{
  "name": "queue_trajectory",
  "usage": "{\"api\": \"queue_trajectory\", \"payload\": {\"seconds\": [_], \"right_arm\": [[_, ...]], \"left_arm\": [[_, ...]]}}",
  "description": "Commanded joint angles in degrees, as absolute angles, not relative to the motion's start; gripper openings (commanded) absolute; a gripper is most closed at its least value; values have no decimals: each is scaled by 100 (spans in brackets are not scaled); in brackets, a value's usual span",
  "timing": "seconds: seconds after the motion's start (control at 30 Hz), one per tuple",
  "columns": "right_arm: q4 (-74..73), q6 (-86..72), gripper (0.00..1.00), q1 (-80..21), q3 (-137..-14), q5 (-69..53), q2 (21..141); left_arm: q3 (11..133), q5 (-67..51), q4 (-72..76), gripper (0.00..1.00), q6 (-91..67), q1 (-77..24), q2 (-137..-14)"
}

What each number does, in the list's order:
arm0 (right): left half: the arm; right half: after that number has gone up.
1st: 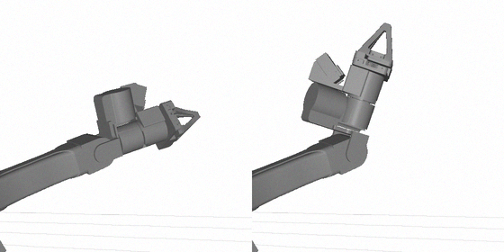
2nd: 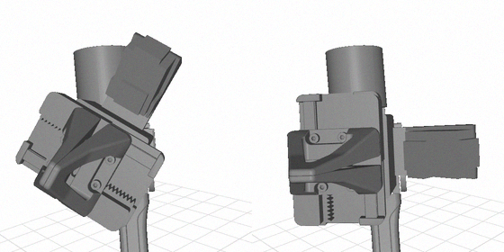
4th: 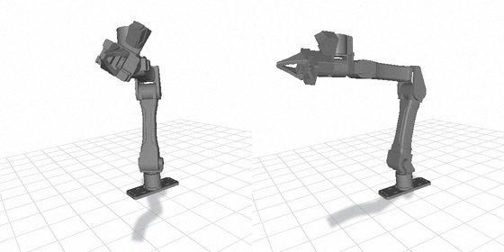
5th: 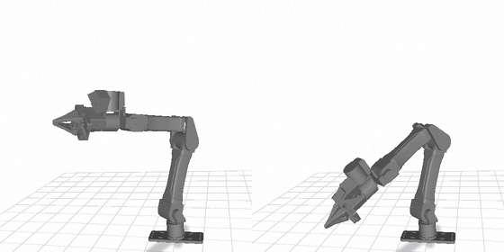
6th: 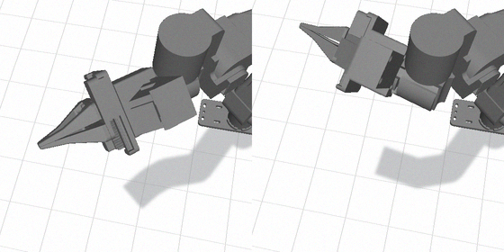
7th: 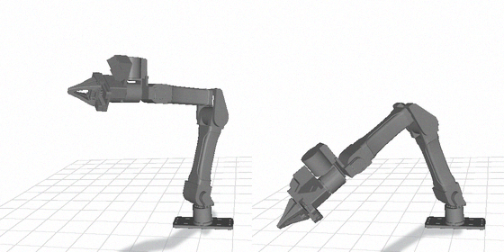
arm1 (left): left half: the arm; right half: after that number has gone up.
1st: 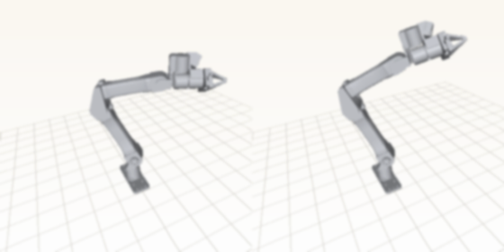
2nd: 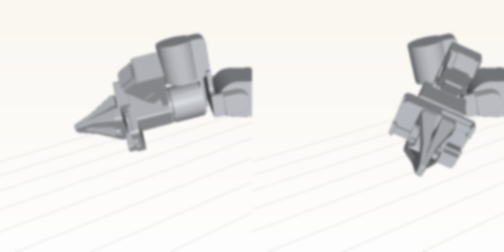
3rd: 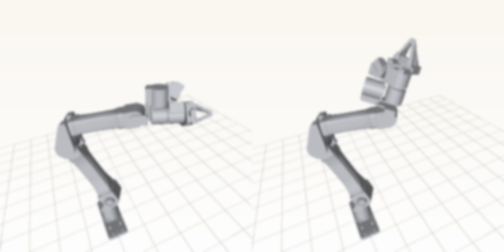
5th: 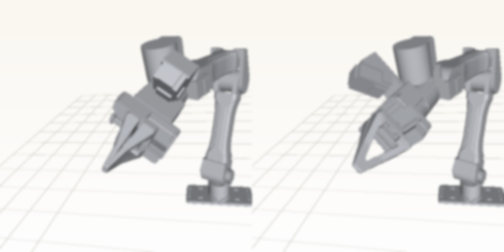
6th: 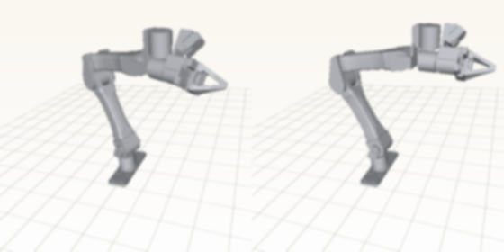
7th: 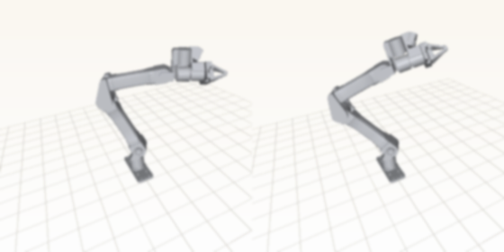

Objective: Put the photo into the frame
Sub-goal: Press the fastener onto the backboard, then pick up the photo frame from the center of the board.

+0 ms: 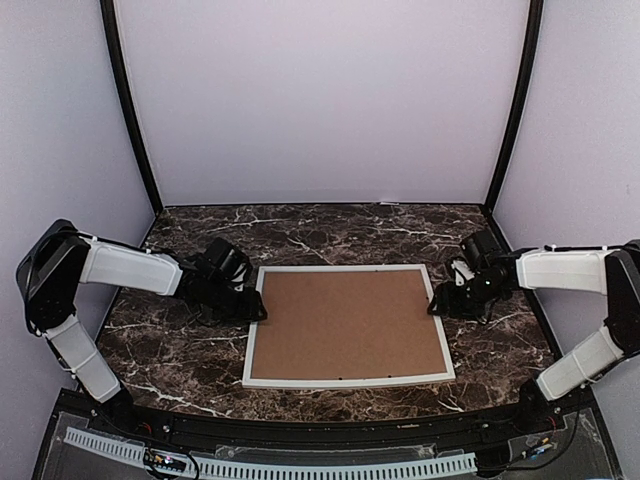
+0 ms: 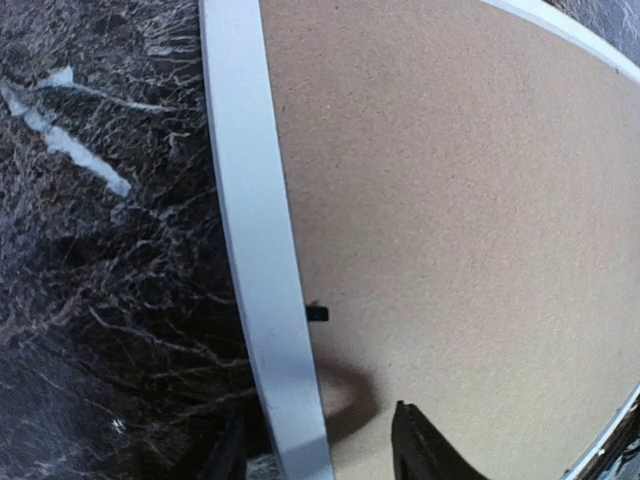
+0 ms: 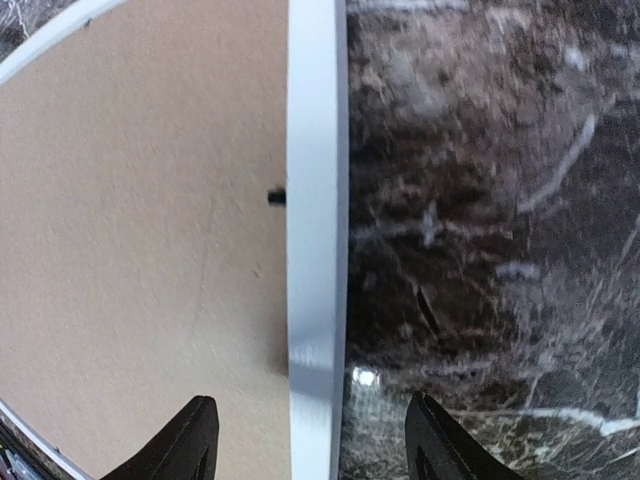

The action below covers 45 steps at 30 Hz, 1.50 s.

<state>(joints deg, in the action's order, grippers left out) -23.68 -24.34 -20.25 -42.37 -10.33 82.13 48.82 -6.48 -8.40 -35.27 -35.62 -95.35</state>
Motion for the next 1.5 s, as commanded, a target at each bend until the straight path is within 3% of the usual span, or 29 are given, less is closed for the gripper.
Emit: {"api": "queue_trajectory", "payload": {"seconds": [0.0,0.17,0.57,0.83,0.93,1.33,1.47], "right_arm": [[-2331,-2796,65,-2070,-3703,-1218,7716],[-2337,-3072,63,-2204,-3190,-1217,7211],[-2162,-3290,52,-2496,-2856,-1097,7241],[-2156,-3206,26,-2537,-3224,-717,7591],[-2038,-3126,22,-2597,-3435,-594,7965],[-1746,-2778,1,-2626,-4839,-740,9297],[-1915,-2616,0,-2615,-5321,-913,9576]], "left_arm": [[4850,-440,-1090,57,-3497,-3577,-9318],[4939,-290,-1093,67,-3381,-3576,-9087],[4756,-393,-722,70,-3021,-3659,-8367],[4649,-368,-156,70,-2480,-4118,-7832],[4645,-317,69,72,-2227,-4333,-7733],[5230,-118,752,80,-673,-5755,-8655],[5625,302,828,81,19,-6254,-9235]]}}
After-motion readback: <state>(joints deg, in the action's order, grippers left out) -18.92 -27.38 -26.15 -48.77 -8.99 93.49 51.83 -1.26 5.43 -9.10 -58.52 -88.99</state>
